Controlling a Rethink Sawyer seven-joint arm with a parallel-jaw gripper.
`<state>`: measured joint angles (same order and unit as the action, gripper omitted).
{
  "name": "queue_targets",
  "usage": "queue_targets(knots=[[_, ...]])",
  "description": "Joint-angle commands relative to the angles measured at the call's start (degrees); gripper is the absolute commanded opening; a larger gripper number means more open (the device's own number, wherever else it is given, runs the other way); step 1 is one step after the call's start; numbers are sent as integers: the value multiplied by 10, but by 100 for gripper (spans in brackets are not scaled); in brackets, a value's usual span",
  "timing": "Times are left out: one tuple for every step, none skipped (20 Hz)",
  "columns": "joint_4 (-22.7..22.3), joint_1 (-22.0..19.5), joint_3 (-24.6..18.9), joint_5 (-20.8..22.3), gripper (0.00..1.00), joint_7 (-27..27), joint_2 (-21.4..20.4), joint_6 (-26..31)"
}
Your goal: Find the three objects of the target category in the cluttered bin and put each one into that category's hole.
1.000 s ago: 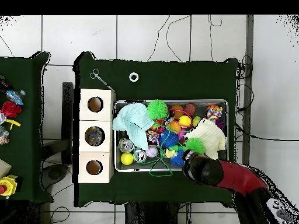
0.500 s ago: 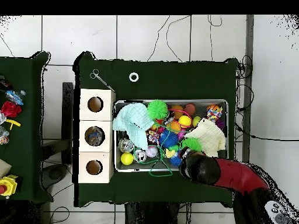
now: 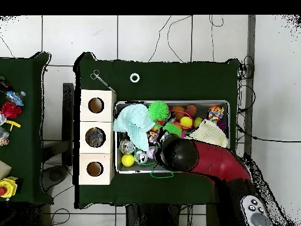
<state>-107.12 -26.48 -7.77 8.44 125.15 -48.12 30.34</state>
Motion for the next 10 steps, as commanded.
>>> queue_targets(knots=[[70,80,36,-75,0,188,22,40],[78,92,47,-81,0,191,27,41],[81,101,54,-88,0,191,31,39],[83,109,61,-92,0,192,35,34],[83,113,66,-92,0,180,36,36],[84,126,82,-94,100,154,38,42],[74,123,82,-95,100,147,35,32],[65,119,81,-95,100,140,33,22],[56,116,80,-95,100,134,30,13],[39,112,81,-98,100,126,26,9]])
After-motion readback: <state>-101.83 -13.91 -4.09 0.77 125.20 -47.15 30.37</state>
